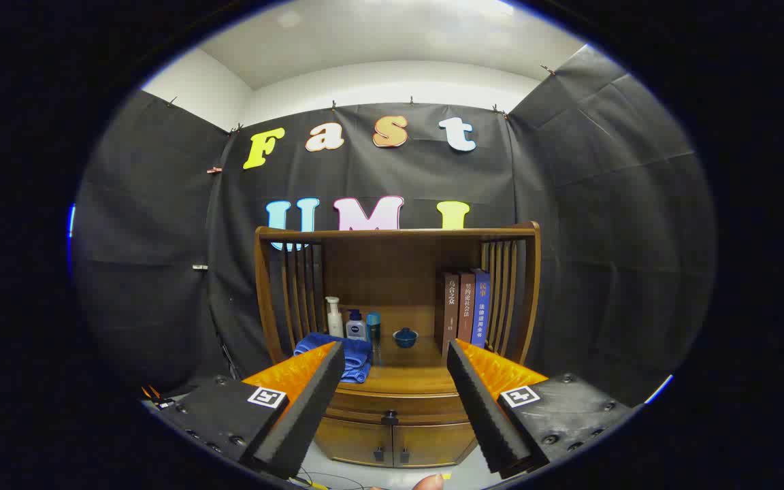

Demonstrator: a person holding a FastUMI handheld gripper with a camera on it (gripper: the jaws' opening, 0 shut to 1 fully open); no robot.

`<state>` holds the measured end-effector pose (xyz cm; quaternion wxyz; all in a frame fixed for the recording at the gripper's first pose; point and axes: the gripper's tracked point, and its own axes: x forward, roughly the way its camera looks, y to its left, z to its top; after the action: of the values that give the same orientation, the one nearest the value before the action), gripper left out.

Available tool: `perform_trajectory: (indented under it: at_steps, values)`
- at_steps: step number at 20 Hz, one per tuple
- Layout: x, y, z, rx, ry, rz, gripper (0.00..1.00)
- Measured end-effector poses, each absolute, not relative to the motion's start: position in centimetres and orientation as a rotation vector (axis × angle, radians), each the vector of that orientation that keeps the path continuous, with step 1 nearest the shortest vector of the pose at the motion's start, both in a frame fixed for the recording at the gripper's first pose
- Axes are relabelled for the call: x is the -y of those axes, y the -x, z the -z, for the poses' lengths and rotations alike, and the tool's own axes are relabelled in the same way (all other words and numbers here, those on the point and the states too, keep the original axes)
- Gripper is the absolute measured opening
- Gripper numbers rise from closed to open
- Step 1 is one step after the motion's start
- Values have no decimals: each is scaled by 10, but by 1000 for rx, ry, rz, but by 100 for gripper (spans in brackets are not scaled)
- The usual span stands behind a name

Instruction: Pull open the drawer, take out the items inside it, and place them on the countertop above the cabinet.

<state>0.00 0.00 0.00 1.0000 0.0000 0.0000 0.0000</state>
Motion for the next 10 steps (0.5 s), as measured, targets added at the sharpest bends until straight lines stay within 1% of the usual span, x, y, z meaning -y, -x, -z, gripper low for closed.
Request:
perform_trajectory:
  at_steps: [10]
  values:
    - [6,-3,9,-19,-18,4,99]
